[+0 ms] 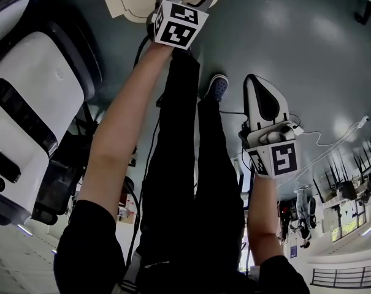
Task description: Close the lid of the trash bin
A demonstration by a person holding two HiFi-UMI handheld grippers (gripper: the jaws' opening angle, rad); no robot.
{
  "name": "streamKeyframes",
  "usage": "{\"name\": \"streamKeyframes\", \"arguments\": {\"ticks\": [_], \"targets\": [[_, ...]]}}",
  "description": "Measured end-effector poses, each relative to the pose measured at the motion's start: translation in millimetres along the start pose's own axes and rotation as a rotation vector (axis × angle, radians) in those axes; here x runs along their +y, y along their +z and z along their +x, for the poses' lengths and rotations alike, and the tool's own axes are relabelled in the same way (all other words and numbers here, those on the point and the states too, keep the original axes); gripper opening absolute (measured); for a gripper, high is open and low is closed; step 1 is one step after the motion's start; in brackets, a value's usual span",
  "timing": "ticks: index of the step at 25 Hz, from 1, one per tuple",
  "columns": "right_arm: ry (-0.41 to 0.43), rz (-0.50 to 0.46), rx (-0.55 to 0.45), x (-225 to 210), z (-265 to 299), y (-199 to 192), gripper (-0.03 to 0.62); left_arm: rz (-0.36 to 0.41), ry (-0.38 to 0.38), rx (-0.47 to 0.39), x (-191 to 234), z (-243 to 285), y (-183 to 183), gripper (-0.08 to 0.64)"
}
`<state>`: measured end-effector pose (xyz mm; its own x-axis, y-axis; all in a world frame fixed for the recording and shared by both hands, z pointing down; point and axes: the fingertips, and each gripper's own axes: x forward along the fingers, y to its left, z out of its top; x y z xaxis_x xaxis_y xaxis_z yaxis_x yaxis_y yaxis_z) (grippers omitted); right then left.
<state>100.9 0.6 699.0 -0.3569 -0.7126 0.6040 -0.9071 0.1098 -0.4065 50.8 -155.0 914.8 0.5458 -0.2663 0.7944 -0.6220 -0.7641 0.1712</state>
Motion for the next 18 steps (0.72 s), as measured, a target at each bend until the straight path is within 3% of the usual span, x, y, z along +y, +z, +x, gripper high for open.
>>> {"name": "streamKeyframes", "arguments": {"ticks": [6, 11, 15, 18], "targets": [[0.002, -0.003, 0.008, 1.9, -2.5, -3.7, 0.005, 0.039, -0.010, 0.017, -0.5, 1.1, -2.5, 0.304], [0.002, -0.004, 0.004, 6.4, -1.8, -1.0, 0.005, -0.004, -0.020, 0.021, 6.9, 3.4, -2.4, 0.245], [0.003, -0.009, 0.006, 8.3, -3.4, -2.9, 0.005, 0.001, -0.034, 0.016, 6.3, 1.8, -3.5, 0.245], [0.002, -0.018, 0.012, 9.6, -5.9, -2.9, 0.005, -0.043, -0.054, 0.020, 9.3, -1.4, -3.0, 0.245]]}}
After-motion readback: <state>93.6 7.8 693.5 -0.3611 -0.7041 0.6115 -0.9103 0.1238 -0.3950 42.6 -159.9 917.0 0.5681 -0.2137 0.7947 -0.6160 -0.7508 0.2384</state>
